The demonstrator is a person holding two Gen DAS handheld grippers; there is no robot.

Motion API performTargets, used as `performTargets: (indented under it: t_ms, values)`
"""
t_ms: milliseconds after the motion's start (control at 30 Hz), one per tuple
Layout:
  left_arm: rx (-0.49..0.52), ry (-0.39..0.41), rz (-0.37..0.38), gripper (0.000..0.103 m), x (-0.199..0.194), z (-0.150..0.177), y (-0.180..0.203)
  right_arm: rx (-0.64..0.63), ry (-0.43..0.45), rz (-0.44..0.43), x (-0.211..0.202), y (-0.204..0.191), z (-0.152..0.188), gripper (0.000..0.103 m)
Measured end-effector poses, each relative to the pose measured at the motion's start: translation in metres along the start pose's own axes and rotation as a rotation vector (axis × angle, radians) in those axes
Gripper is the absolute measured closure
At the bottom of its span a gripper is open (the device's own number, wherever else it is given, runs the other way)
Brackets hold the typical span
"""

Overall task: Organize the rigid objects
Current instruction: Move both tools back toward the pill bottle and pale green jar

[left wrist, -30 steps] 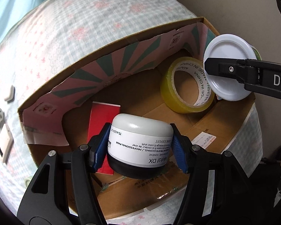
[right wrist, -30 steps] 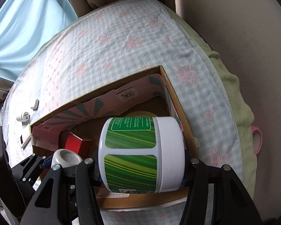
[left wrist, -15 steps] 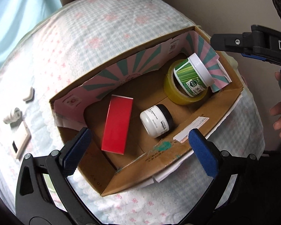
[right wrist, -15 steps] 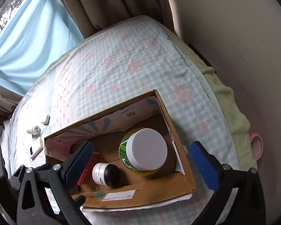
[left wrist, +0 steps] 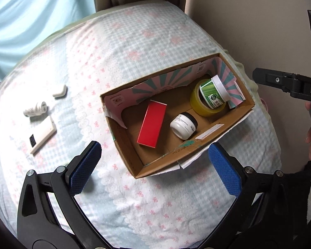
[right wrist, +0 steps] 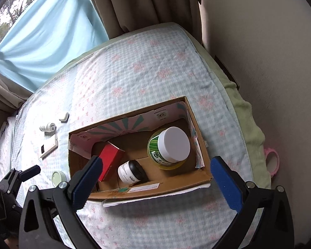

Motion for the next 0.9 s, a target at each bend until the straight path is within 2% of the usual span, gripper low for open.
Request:
performTargets:
  t_ms: [300,433,567,733,900]
  values:
    - [-0.065,0.072,-0.043,0.0,-0.07,0.027,-0.058,-0.109,0.029,0.034,-0.047,-0.048,0.018,0.0]
    - [-0.097,0.097,-0.063,0.0,-0.096,0.044,-0.091,-0.135,0.037,0.009,-0.063,-0.077,0.027,0.0]
    - [-0.109,0.13,-0.07,0.0,-0.123,0.059,-0.129,-0.158,0.053,-0.018,-0.083,-0.115,0.038,0.0]
    - [-0.068,0.167,-0.084,0.0,-0.149,0.076,-0.182,-0.184,0.081,0.003,-0.1,-0.172,0.057,0.0]
    - [-0.032,0.176,-0.082,0.0,-0.167,0.091,-0.242,-0.15,0.073,0.022,-0.101,-0.233,0.083,0.0]
Point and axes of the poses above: each gripper's, at about its wrist camera, not at the fingertips, and x roughly the way its jaws point, y to its right, z to its underside, the point moved 5 cm from there along x, roughly the way its jaws point, and after that the axes turned 2 degrees about y, right-handed, at the moved point
